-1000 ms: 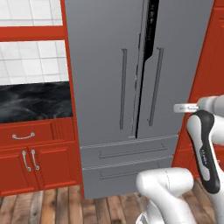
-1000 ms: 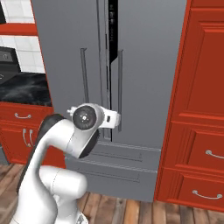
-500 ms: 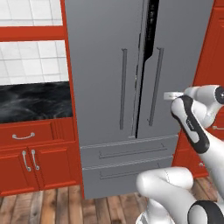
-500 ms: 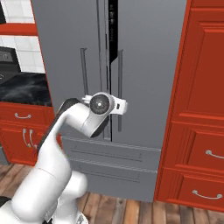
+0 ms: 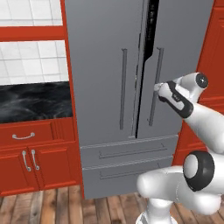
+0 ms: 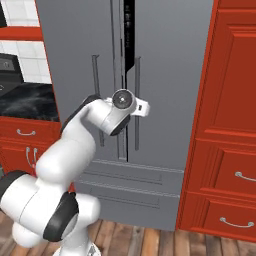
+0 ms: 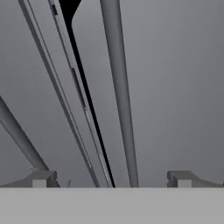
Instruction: Take the cake and donut from the fridge and place them on the empty tray on the dining counter.
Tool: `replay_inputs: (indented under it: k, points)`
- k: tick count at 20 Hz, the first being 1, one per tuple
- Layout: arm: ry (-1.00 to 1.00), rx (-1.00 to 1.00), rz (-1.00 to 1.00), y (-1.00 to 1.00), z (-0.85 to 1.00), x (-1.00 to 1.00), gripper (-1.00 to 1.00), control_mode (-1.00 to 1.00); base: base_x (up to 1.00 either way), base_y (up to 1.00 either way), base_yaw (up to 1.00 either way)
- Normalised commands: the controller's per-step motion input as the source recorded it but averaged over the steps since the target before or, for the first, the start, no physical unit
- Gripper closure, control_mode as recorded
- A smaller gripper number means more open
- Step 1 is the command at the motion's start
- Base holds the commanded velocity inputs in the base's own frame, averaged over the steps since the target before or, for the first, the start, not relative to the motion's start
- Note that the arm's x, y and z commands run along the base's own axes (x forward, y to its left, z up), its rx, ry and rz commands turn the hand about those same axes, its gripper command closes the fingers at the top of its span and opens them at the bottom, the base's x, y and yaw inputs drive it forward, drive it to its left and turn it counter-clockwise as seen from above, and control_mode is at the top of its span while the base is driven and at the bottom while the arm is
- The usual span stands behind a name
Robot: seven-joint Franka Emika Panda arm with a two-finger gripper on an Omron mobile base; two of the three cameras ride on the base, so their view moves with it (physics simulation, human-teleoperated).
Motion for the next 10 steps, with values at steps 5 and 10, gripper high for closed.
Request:
replay_inputs:
  k: [5,10]
  points:
    - [0.01,0.0,0.0,-0.13,-0.04,0.79,-1.0,-1.0,0.0,0.0,0.0]
    - [0.0,0.0,0.0,-0.18,-0.13,0.78,-1.0,-1.0,0.0,0.0,0.0]
